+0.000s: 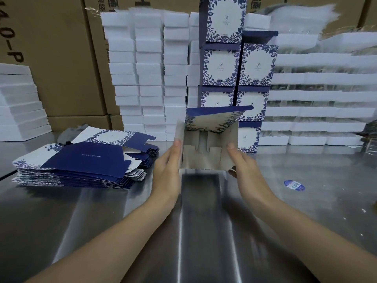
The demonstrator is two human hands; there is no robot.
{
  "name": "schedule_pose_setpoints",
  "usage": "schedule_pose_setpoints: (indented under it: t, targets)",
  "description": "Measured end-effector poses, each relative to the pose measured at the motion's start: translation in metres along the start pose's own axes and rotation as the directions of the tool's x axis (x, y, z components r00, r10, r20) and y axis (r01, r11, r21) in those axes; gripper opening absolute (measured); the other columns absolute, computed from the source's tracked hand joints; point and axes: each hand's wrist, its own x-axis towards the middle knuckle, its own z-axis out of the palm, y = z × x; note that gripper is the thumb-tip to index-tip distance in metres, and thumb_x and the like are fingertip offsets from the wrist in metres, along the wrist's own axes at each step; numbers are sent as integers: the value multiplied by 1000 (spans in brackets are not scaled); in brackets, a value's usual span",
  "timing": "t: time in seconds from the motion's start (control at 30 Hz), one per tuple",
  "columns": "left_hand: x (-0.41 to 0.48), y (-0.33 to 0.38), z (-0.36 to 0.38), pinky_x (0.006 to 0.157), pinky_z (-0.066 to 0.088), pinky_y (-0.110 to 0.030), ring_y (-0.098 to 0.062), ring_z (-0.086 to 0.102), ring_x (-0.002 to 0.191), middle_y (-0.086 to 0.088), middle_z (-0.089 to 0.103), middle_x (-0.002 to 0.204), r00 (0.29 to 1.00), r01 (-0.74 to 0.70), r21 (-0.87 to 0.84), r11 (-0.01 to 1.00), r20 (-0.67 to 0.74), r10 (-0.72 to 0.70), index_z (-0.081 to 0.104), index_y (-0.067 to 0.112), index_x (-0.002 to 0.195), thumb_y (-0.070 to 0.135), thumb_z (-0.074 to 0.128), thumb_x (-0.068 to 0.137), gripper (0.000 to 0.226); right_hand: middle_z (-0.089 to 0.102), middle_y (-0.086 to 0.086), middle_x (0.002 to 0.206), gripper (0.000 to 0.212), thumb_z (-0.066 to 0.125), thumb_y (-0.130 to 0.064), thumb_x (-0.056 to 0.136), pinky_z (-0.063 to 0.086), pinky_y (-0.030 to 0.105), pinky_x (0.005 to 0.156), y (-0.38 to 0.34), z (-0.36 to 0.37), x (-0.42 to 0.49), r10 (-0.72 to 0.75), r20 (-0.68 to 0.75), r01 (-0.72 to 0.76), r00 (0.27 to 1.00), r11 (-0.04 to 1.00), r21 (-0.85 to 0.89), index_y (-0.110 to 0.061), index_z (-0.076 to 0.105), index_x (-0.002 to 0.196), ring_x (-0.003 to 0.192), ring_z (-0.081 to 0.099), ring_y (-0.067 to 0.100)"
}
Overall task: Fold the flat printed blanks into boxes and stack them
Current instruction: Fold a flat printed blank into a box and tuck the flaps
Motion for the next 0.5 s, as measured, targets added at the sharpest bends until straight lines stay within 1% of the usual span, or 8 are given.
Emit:
schedule_pose_setpoints:
  t: [0.07, 0.13, 0.27, 0.33, 0.37, 0.4, 0.47, 0.5]
  targets:
    - [5, -1, -2, 84, 44, -36, -5, 55, 76, 9, 61, 83, 994, 14, 20, 1000, -110, -12, 59, 21, 88, 57, 47, 107, 43, 73, -2, 114, 80, 42, -84, 86, 46, 52, 114, 0, -3, 4, 31, -52, -31, 998, 999, -7, -15, 74, 113, 115, 67, 22]
    - [9, -2, -6, 80, 39, -37, -14, 50, 84, 1, 55, 93, 981, 50, 3, 999, -189, -49, 55, 24, 98, 59, 44, 107, 38, 76, 18, 101, 71, 45, -65, 103, 51, 60, 105, 0, -8, 8, 39, -137, -35, 990, 999, 37, 1, 72, 100, 89, 67, 25]
    - [12, 1, -10, 73, 35, -37, -20, 45, 77, -5, 51, 86, 977, 87, 20, 996, -198, -81, 54, 18, 91, 61, 43, 107, 47, 72, -6, 99, 12, 67, -40, 101, 58, 48, 94, -1, -15, 11, -110, -268, 121, 957, 992, 25, -34, 63, 110, 85, 67, 6]
    - [9, 2, -9, 67, 29, -37, -18, 38, 69, -6, 43, 77, 980, 47, 70, 996, -196, -33, 47, 14, 80, 60, 43, 107, 54, 63, -12, 107, 35, 77, -27, 93, 55, 39, 86, 0, -21, 14, -317, -339, 286, 886, 948, -138, -39, 54, 117, 91, 62, 3]
    - [7, 3, -8, 65, 27, -37, -16, 35, 65, -6, 40, 72, 983, 13, 101, 995, -183, 6, 43, 13, 76, 59, 43, 107, 56, 60, -10, 114, 42, 79, -20, 90, 52, 37, 86, -1, -25, 17, -480, -331, 380, 812, 866, -325, -38, 55, 120, 99, 60, 9]
    - [5, 4, -7, 63, 25, -37, -13, 32, 61, -4, 36, 67, 985, -29, 135, 990, -163, 51, 39, 13, 72, 57, 43, 108, 57, 58, -6, 120, 44, 79, -14, 87, 49, 38, 88, 2, -30, 22, -642, -256, 442, 723, 715, -542, -33, 59, 121, 108, 58, 17]
    - [0, 3, -5, 61, 22, -38, -10, 27, 56, 11, 30, 55, 984, -127, 213, 969, -94, 149, 29, 18, 67, 51, 43, 110, 56, 62, 4, 127, 45, 79, -2, 79, 43, 43, 93, 2, -35, 23, -843, -16, 448, 538, 302, -841, -23, 71, 117, 116, 54, 31]
    - [-4, 2, -3, 60, 22, -38, -8, 27, 55, 12, 33, 52, 978, -183, 256, 949, -48, 201, 28, 21, 64, 48, 43, 111, 56, 66, 6, 124, 48, 78, 4, 72, 40, 44, 93, 3, -37, 25, -845, 67, 427, 531, 198, -882, -20, 75, 113, 115, 56, 34]
